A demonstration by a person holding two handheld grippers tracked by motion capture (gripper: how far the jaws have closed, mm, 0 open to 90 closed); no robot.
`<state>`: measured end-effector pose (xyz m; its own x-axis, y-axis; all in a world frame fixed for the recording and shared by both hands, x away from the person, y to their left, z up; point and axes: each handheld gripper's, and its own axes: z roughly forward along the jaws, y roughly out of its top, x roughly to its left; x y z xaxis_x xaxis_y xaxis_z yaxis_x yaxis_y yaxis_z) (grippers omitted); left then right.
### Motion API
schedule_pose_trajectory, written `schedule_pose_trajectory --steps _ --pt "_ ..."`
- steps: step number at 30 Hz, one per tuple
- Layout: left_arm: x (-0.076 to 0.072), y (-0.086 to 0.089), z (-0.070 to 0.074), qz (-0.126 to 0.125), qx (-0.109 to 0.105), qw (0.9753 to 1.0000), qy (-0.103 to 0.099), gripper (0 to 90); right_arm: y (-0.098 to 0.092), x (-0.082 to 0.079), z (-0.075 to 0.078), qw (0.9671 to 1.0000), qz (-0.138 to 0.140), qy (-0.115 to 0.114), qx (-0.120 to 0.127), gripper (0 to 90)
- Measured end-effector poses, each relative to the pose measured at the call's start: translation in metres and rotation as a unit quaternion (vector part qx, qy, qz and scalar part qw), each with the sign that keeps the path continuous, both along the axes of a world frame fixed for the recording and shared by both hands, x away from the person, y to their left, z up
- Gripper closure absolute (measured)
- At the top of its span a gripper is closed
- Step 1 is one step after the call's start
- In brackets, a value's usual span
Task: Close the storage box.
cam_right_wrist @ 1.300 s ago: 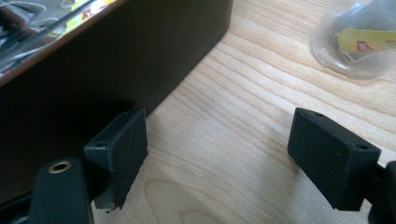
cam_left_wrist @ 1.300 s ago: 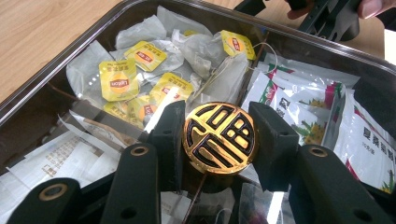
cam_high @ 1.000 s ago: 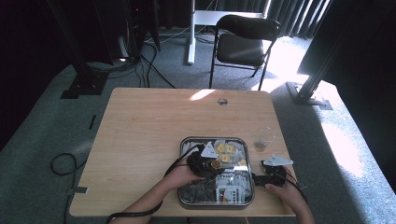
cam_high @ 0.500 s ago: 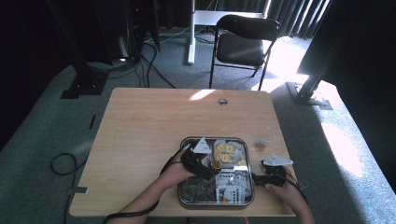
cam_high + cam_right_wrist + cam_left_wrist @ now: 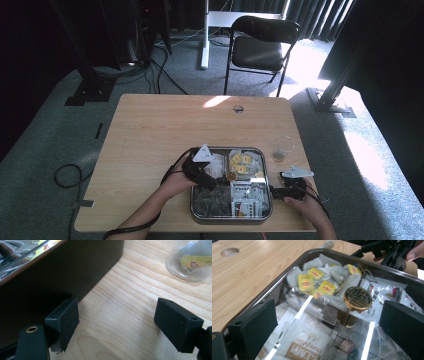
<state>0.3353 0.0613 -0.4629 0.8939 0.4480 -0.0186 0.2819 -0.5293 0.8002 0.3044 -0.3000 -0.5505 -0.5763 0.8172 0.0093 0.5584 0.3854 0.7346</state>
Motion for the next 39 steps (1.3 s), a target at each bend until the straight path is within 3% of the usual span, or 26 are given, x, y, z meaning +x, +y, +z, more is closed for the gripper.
schedule_pose_trajectory --steps 5,13,20,22,39 --pt "0.003 0.017 -0.001 0.012 -0.009 0.9999 0.001 1.5 0.000 0.000 0.000 1.0000 0.000 0.000 0.000 19.1" --pt "0.007 0.040 -0.002 0.029 -0.002 0.9996 -0.007 1.5 0.000 0.000 0.000 1.0000 0.000 0.000 -0.001 19.1" --pt "0.009 0.071 -0.011 0.035 0.002 0.9993 -0.009 1.5 0.000 0.000 0.000 1.0000 0.000 0.000 -0.001 19.0" --pt "0.010 0.083 -0.015 0.047 0.004 0.9989 -0.005 1.5 0.000 0.000 0.000 1.0000 0.000 0.000 -0.001 19.0" --pt "0.010 0.126 -0.041 0.094 0.023 0.9953 0.004 1.5 0.000 0.000 0.000 1.0000 0.000 0.000 -0.001 19.1"
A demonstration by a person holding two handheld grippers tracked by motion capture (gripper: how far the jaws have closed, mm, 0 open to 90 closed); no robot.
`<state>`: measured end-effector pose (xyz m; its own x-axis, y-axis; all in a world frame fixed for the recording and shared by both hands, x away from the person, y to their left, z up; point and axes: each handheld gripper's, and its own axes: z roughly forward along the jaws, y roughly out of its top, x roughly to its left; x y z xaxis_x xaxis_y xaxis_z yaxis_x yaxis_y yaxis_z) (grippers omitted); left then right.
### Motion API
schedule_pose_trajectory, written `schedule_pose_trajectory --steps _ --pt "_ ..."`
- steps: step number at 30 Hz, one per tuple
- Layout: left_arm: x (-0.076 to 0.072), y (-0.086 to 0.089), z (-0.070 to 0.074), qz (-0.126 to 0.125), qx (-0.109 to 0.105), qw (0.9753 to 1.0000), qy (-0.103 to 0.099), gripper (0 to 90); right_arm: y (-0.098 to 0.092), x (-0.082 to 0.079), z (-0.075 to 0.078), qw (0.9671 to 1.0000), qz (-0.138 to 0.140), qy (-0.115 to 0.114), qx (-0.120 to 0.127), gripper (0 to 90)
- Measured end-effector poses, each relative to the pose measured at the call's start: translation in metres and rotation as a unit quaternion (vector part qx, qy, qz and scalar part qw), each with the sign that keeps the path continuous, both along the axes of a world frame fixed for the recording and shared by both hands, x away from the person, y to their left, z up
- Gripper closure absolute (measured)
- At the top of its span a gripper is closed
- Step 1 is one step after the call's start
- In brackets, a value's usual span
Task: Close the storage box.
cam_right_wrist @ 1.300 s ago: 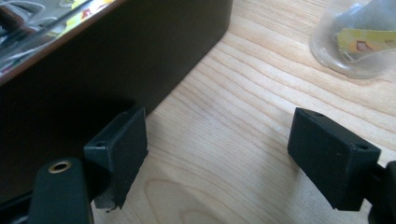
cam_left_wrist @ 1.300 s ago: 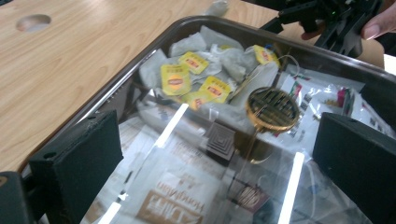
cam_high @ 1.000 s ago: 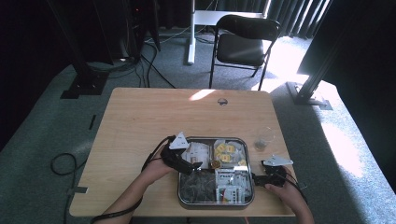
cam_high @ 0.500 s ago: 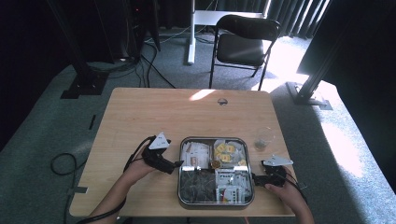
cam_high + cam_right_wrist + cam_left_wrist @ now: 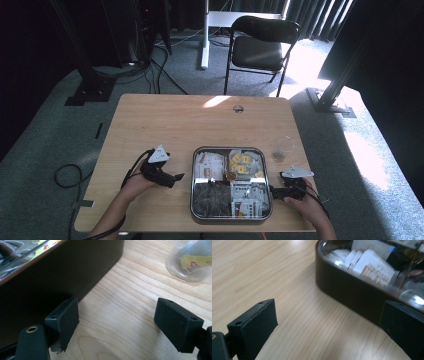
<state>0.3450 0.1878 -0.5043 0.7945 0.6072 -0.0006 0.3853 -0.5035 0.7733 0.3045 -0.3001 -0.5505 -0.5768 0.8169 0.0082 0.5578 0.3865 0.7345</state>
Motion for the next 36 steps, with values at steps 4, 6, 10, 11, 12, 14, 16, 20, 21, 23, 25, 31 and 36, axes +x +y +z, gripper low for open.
schedule_pose_trajectory --steps 4,6,10,11,12,14,16,20,21,23,25,31,36 --pt "-0.002 0.014 -0.009 0.019 0.005 0.9998 0.007 1.5 0.000 0.000 0.000 1.0000 0.000 0.000 0.000 19.1" --pt "-0.003 0.022 -0.013 0.027 0.004 0.9996 0.011 1.5 0.000 0.000 0.000 1.0000 0.000 0.000 0.000 19.0" --pt "-0.008 0.037 -0.019 0.046 0.000 0.9988 0.018 1.5 0.000 0.000 0.000 1.0000 0.000 0.000 0.000 19.1" --pt "-0.009 0.040 -0.021 0.048 -0.001 0.9987 0.018 1.5 0.000 0.000 0.000 1.0000 0.000 0.000 0.000 19.0" --pt "-0.009 0.040 -0.021 0.048 -0.001 0.9987 0.018 1.5 0.000 0.000 0.000 1.0000 0.000 0.000 0.000 19.0" --pt "-0.013 0.046 -0.025 0.058 0.005 0.9980 0.022 1.5 0.000 0.000 0.000 1.0000 0.000 0.000 0.000 19.0" --pt "-0.016 0.050 -0.028 0.066 0.013 0.9975 0.023 1.5 0.000 0.000 0.000 1.0000 0.000 0.000 0.000 19.1" --pt "-0.022 0.059 -0.031 0.077 0.012 0.9966 0.027 1.5 0.000 0.000 0.000 1.0000 0.000 0.000 0.000 19.0" --pt "-0.024 0.061 -0.032 0.080 0.011 0.9963 0.029 1.5 0.000 0.000 0.000 1.0000 0.000 0.000 0.000 19.1" --pt "-0.028 0.064 -0.033 0.085 0.012 0.9958 0.029 1.5 0.000 0.000 0.000 1.0000 0.000 0.000 0.000 19.0" --pt "-0.032 0.066 -0.036 0.089 0.019 0.9954 0.030 1.5 0.000 0.000 0.000 1.0000 0.000 0.000 0.000 19.1" --pt "-0.035 0.067 -0.038 0.089 0.017 0.9956 0.025 1.5 0.000 0.000 0.000 1.0000 0.000 0.000 0.000 19.0" --pt "-0.036 0.067 -0.039 0.090 0.020 0.9955 0.024 1.5 0.000 0.000 0.000 1.0000 0.000 0.000 0.000 19.1"
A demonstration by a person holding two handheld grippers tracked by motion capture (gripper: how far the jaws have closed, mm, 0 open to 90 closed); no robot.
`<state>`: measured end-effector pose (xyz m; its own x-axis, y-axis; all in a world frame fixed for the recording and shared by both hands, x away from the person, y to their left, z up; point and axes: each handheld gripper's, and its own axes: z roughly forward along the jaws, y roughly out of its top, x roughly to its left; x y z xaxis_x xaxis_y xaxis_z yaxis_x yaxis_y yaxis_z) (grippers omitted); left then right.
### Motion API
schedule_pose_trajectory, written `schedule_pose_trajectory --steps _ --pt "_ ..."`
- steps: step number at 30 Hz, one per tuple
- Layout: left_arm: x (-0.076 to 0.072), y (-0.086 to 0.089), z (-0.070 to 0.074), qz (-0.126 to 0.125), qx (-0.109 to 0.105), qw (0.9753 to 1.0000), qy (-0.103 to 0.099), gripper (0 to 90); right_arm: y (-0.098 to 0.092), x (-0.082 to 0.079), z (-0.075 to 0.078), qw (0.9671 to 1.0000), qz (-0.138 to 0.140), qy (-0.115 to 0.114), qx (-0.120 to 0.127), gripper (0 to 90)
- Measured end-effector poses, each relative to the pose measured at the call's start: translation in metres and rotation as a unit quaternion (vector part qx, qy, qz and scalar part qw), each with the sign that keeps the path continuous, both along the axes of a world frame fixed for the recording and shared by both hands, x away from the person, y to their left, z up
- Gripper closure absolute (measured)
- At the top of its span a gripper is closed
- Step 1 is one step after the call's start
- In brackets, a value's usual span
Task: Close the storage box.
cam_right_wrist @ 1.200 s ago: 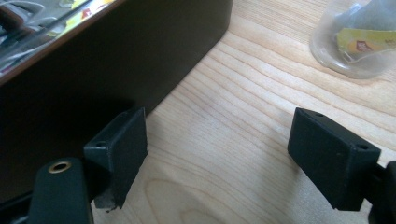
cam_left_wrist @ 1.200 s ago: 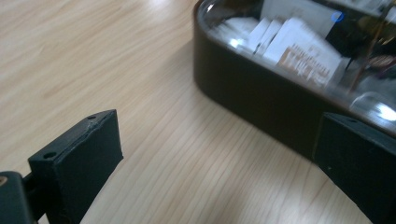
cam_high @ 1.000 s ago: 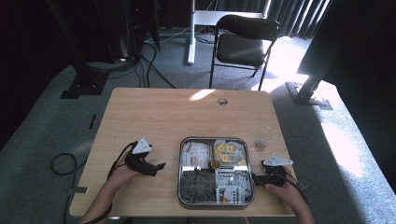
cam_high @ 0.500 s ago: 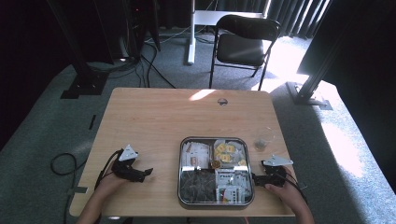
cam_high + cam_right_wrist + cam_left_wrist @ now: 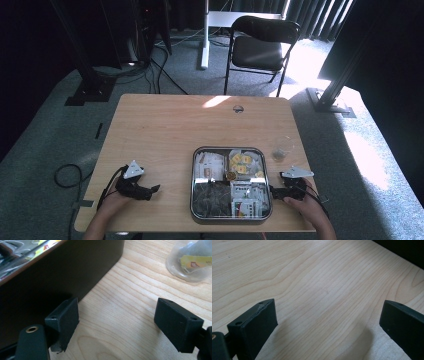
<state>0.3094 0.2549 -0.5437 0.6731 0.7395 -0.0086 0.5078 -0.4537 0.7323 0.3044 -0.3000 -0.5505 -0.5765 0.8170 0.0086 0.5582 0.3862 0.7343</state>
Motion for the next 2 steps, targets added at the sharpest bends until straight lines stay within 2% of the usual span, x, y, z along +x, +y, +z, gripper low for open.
schedule_pose_trajectory --steps 2 --pt "-0.0001 0.0000 0.0002 0.000 -0.002 1.0000 0.001 1.5 0.0000 0.0000 0.0000 1.0000 0.000 0.000 0.000 19.0"
